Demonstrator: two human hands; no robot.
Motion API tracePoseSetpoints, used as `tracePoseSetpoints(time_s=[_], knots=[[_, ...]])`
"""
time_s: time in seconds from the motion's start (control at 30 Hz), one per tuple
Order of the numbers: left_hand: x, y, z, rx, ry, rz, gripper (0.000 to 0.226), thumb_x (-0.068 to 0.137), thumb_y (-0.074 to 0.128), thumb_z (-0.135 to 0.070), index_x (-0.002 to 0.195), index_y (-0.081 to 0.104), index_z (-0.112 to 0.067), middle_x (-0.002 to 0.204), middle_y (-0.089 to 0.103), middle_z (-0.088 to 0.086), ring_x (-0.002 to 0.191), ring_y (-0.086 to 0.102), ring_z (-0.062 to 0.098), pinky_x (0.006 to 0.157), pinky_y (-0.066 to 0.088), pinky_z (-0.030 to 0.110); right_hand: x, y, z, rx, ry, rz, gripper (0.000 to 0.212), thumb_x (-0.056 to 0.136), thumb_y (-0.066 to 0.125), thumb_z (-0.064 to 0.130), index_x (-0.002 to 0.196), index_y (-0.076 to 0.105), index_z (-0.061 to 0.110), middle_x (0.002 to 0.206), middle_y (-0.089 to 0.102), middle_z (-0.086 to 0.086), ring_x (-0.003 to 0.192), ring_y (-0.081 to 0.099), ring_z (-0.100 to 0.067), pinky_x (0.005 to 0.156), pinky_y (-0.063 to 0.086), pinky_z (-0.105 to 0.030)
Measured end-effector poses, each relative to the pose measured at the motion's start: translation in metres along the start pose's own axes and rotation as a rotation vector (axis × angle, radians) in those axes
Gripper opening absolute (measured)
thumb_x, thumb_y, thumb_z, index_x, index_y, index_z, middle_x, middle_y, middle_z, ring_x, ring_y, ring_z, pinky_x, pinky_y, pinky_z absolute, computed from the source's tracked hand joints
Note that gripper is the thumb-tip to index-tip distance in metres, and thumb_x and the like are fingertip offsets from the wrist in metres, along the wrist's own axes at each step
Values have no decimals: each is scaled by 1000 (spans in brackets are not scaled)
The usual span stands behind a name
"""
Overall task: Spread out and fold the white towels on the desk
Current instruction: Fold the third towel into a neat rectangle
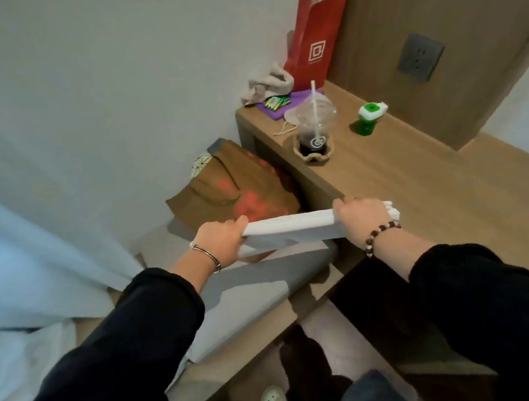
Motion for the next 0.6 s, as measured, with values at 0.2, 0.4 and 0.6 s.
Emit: tracePoseSetpoints(time_s=[0.2,0.4,0.6], knots=[[-55,59,91,-63,-169,175,41,98,32,-49,123,39,-17,107,62,7,92,62,31,68,44,35,60,3,94,-57,-167,31,21,90,46,13,111,46,15,106,59,-6,95,60,-26,68,35,-33],[-114,108,148,-160,-300,351,50,89,48,-56,122,42,-19,111,64,7,98,61,30,70,41,32,111,29,170,-94,-334,71,25,92,41,9,116,48,14,116,58,-5,108,56,-25,88,39,-36],[-199,158,200,-243,-591,473,29,80,56,-42,96,57,-18,100,66,4,92,63,27,70,45,30,132,57,253,-71,-449,98,23,92,39,9,111,51,16,115,57,-2,110,52,-23,88,37,-33]])
Point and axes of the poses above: each hand's wrist, its own x-axis towards the middle knuckle, its own y-axis out of the palm, z = x × y, the point moved 4 cm from there along x, towards the middle knuckle
